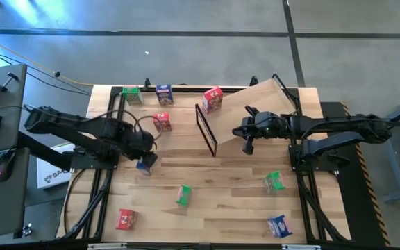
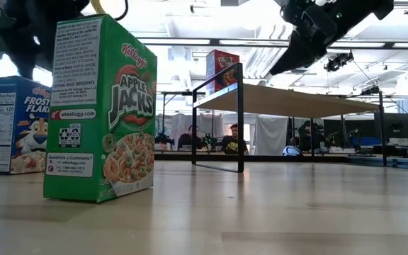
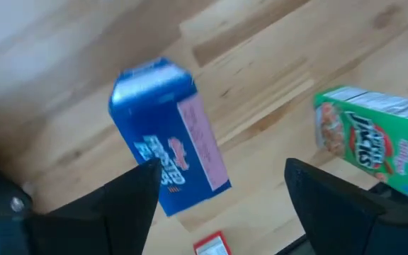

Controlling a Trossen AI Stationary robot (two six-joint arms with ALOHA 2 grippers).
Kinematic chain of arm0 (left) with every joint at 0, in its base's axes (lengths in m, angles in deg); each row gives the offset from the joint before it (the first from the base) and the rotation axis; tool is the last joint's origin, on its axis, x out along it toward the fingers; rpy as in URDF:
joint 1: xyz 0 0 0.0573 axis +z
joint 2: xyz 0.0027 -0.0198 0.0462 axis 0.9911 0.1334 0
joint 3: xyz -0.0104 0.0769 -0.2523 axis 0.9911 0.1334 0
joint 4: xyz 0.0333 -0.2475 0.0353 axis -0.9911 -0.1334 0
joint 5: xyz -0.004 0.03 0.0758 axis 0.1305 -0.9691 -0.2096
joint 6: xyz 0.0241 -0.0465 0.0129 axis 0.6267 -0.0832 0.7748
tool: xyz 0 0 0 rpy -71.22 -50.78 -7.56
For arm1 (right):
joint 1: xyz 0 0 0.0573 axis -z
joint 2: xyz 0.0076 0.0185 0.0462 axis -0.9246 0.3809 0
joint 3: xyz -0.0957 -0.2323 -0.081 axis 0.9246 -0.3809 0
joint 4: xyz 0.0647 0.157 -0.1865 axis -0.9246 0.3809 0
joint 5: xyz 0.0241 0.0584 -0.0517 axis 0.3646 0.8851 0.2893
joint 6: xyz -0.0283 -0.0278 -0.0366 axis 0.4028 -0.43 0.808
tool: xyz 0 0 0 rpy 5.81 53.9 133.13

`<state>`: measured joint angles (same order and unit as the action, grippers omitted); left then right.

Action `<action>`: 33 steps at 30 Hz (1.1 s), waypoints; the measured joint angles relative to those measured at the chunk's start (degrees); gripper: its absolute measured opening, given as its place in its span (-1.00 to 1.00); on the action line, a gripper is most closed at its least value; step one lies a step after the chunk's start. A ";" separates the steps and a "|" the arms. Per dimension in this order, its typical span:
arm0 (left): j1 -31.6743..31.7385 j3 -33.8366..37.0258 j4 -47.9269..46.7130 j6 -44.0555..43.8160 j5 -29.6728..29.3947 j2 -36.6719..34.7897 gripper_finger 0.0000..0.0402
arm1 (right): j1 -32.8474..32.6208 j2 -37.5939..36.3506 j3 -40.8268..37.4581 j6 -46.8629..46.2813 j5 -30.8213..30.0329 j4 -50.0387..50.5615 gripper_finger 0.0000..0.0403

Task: Stack cereal on shelf
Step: Put the middle blue cereal box on the shelf

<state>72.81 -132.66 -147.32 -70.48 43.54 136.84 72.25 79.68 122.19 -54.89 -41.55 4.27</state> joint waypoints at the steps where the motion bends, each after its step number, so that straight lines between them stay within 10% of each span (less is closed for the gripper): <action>1: -0.85 0.00 0.00 -1.56 -0.07 0.63 0.48 | 0.00 0.00 0.00 0.26 0.01 0.23 -1.00; 33: -11.83 -7.36 -9.48 -16.91 -8.28 13.84 0.52 | -0.94 0.04 0.00 1.64 1.26 2.78 -1.00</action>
<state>60.99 -140.02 -156.80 -87.39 35.26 150.68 71.31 79.72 122.19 -53.25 -40.29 7.05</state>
